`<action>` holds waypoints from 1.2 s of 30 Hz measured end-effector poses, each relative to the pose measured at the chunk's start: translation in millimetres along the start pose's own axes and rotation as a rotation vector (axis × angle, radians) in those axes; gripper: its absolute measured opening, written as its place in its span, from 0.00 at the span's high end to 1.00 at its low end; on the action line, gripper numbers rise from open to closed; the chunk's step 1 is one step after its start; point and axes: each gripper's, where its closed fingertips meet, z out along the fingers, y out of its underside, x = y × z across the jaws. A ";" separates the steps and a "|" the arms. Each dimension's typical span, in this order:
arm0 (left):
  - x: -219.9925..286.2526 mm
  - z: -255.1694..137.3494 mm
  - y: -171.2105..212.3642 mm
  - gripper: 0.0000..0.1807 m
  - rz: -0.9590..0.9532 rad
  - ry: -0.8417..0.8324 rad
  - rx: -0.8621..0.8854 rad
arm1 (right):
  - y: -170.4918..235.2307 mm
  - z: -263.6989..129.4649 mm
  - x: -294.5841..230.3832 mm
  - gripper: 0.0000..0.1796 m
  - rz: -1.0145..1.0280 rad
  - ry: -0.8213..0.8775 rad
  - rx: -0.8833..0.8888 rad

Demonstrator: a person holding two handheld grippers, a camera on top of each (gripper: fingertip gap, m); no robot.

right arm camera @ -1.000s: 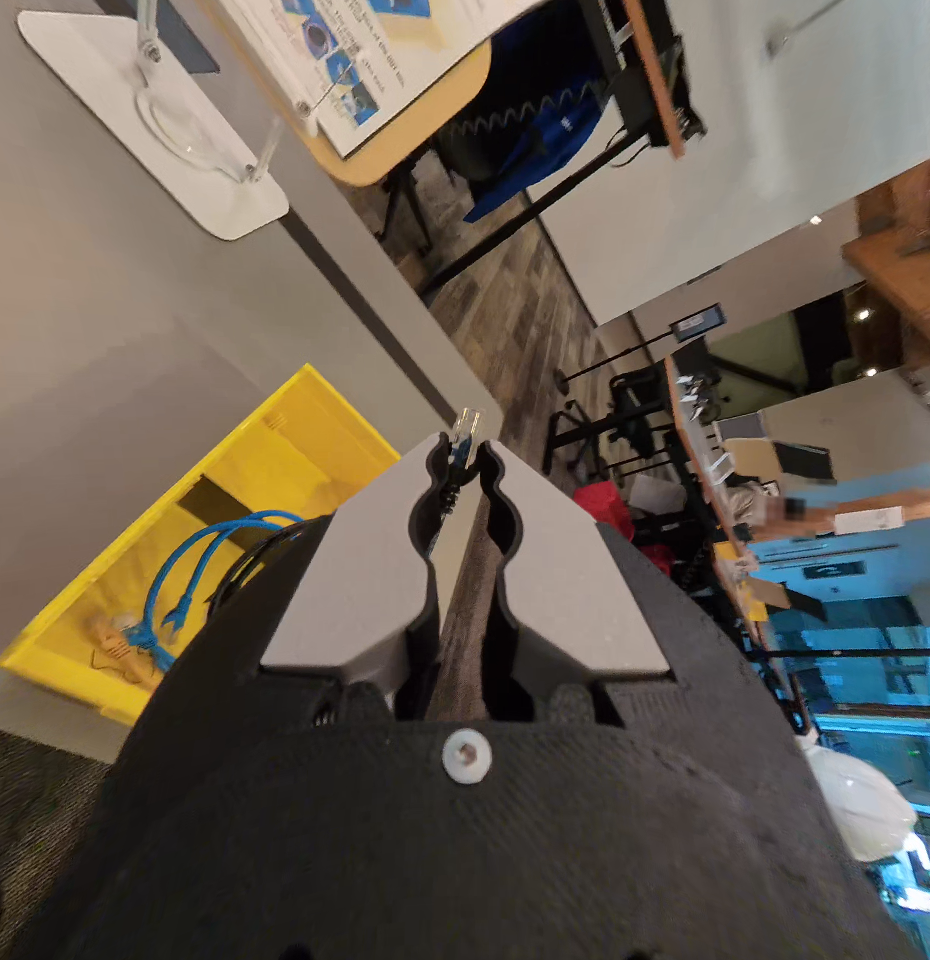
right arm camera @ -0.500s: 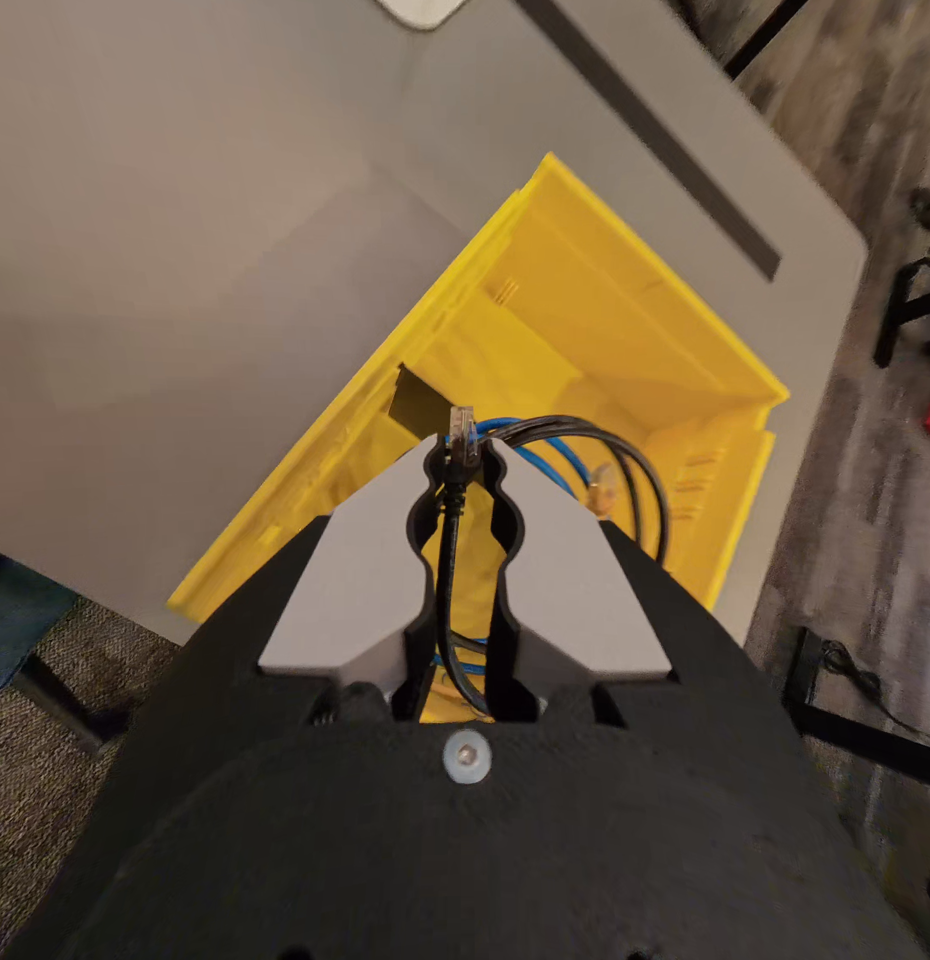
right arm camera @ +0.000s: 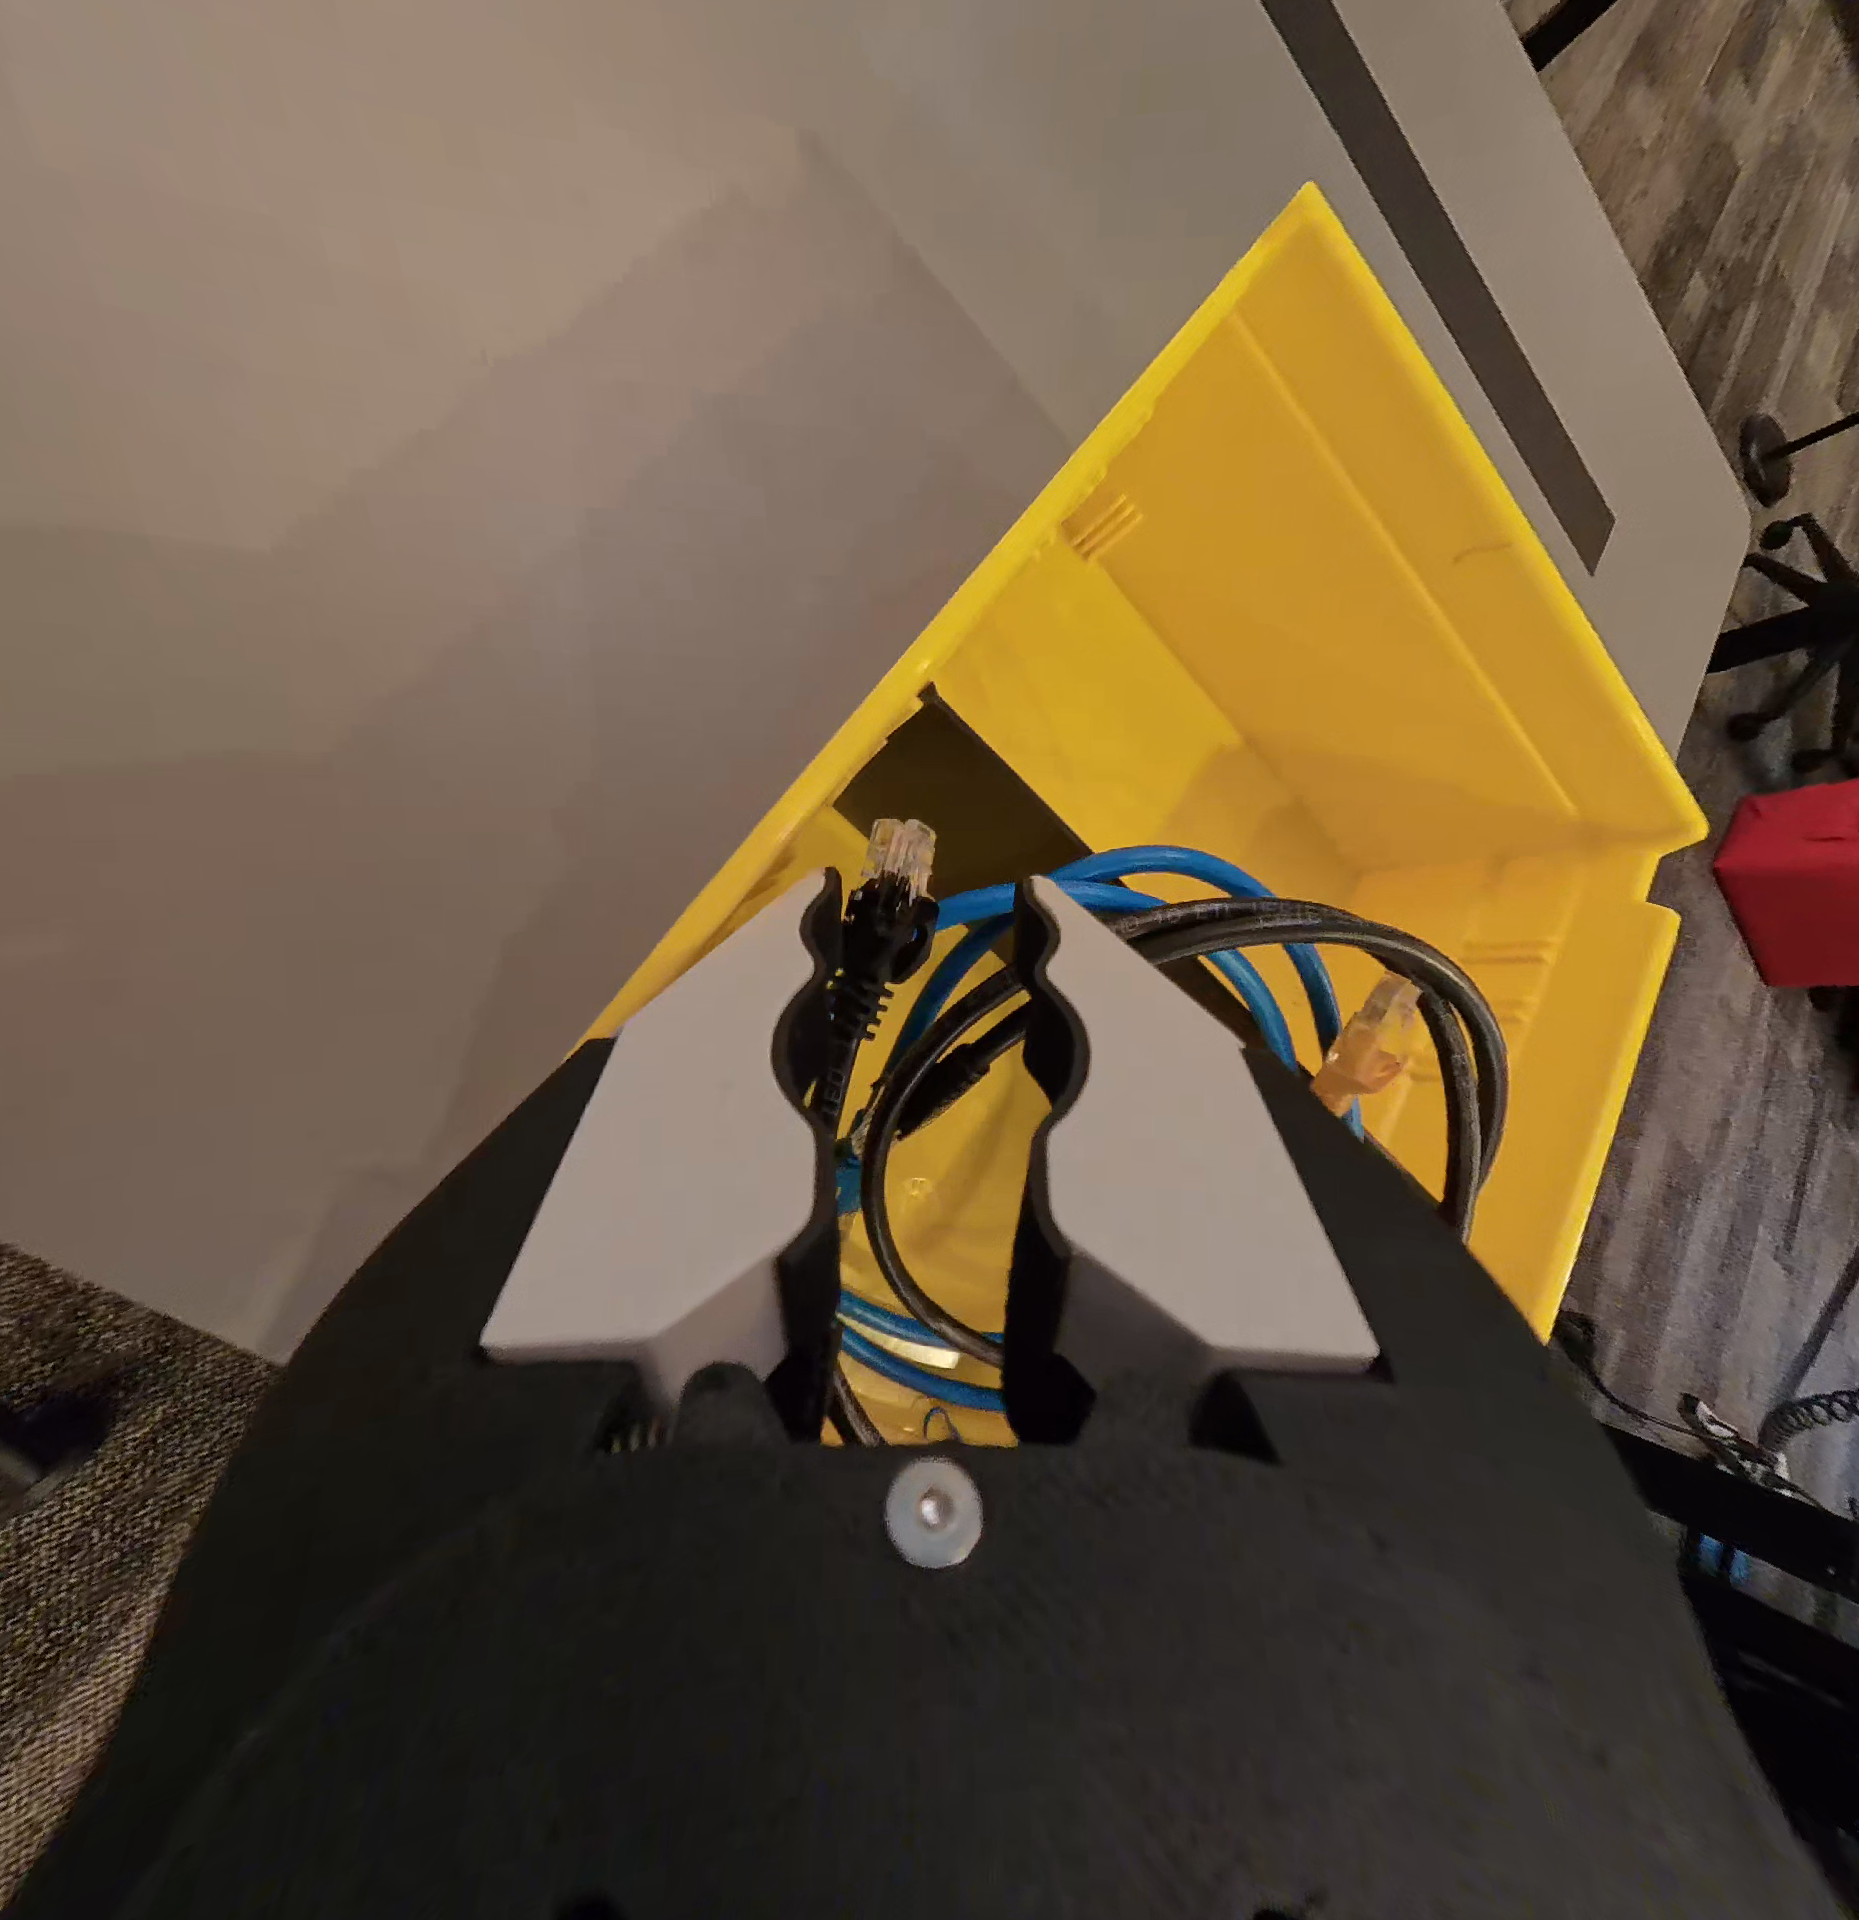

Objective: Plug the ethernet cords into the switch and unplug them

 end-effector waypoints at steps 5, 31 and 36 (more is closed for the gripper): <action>0.5 1.2 2.7 0.64 -0.004 0.004 -0.007 | -7.6 -14.3 -0.3 0.79 0.028 -0.040 0.044; 63.2 14.5 -15.0 0.64 -0.059 0.226 0.057 | -202.3 -95.1 -141.9 0.75 -0.627 -0.119 0.607; 77.6 10.8 -20.9 0.64 -0.142 0.340 0.098 | -230.6 -86.9 -168.0 0.81 -0.838 0.033 0.681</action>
